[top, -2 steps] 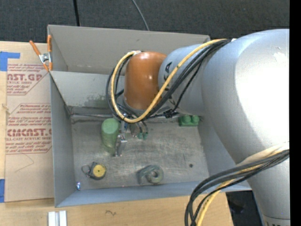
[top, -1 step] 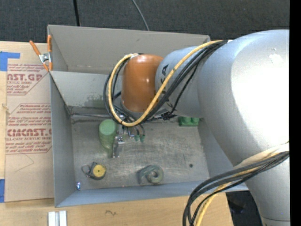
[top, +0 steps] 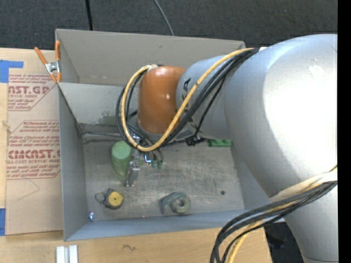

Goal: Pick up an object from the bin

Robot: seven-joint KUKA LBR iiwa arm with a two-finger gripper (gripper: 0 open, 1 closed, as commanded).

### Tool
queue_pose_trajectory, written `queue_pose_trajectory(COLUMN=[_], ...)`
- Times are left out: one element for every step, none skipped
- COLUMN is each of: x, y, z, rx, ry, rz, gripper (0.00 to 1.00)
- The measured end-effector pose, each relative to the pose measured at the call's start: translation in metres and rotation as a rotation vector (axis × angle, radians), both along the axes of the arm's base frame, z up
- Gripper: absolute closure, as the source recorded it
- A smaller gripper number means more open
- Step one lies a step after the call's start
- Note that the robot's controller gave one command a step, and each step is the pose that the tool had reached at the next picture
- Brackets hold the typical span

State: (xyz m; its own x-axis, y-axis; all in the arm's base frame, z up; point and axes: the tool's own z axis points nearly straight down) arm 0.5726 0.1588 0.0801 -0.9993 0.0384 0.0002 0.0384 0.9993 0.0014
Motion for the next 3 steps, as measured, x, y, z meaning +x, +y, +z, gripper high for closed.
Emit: queue_pose_trajectory(x=[0.001,0.014,-0.038], y=[0.0,-0.048,0.034], z=[0.0,0.126,0.086], rx=[0.0,0.0,0.001], ry=[-0.002,-0.01,0.004], rz=[0.0,-0.007,0.047], gripper=[1.0,1.0,1.0])
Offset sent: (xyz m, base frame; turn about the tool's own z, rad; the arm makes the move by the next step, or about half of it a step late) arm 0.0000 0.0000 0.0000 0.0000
